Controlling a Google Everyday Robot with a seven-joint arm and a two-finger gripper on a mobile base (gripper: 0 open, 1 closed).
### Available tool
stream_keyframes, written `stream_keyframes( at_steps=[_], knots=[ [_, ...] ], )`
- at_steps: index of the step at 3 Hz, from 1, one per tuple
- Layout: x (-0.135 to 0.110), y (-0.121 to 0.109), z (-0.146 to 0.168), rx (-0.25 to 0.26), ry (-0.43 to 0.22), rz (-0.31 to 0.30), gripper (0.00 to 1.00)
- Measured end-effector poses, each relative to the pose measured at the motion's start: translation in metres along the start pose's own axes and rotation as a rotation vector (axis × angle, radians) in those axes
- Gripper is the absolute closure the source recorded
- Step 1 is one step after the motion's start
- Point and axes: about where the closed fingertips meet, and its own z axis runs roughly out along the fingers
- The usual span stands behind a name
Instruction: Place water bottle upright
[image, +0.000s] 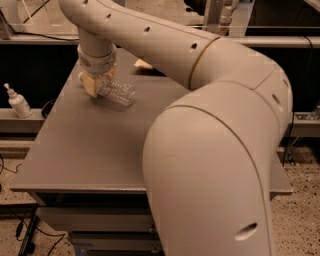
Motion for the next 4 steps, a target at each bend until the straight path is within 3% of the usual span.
stream_keyframes(
  at_steps=[1, 2, 4],
  knots=[
    [0.005, 0.001, -0.018, 0.013, -0.039, 0.020, 0.88],
    [0.012, 0.000, -0.053, 0.000, -0.153, 0.068, 1.00],
    [0.036, -0.003, -0.099, -0.127, -0.476, 0.174, 1.00]
  ],
)
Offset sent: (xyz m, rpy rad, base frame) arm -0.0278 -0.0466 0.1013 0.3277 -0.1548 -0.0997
